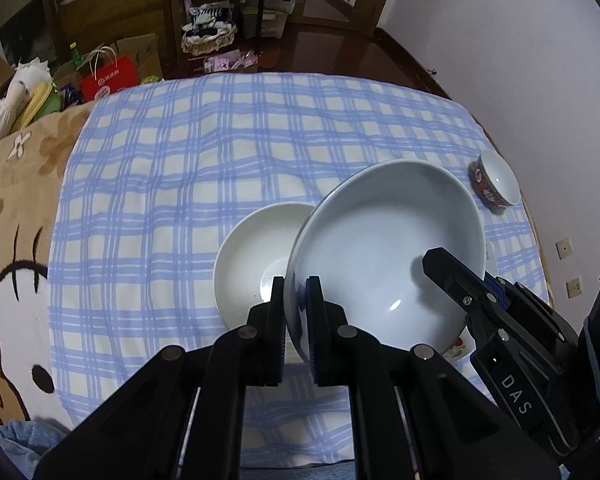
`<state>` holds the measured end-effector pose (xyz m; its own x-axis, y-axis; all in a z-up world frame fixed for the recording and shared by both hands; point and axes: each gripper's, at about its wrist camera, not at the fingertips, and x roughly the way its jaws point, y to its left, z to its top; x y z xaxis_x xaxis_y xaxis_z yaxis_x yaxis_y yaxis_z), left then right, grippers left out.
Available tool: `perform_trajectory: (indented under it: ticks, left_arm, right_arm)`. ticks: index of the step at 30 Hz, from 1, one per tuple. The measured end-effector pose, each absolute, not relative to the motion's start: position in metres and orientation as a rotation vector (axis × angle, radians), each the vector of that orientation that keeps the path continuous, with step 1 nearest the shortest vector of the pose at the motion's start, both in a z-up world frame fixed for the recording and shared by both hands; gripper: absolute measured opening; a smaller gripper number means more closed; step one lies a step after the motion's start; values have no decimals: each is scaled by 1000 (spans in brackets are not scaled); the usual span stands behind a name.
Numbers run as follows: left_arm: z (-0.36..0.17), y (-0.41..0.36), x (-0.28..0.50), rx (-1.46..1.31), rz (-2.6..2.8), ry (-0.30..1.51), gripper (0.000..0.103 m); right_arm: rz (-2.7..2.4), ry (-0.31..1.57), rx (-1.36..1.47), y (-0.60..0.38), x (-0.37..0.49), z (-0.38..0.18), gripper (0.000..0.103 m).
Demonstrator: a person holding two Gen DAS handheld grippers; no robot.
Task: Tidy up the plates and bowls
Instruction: 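Lower the second white bowl into the first white bowl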
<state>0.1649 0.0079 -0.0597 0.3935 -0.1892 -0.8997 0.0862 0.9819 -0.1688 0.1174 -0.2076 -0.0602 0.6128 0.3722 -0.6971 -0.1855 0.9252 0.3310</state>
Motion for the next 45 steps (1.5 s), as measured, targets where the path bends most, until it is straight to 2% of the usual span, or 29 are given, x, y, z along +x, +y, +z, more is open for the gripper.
perform_trajectory:
  ticks: [45]
  left_arm:
    - [-131, 18, 190, -118, -96, 1305, 13]
  right_arm:
    - [326, 966, 158, -185, 129, -122, 14]
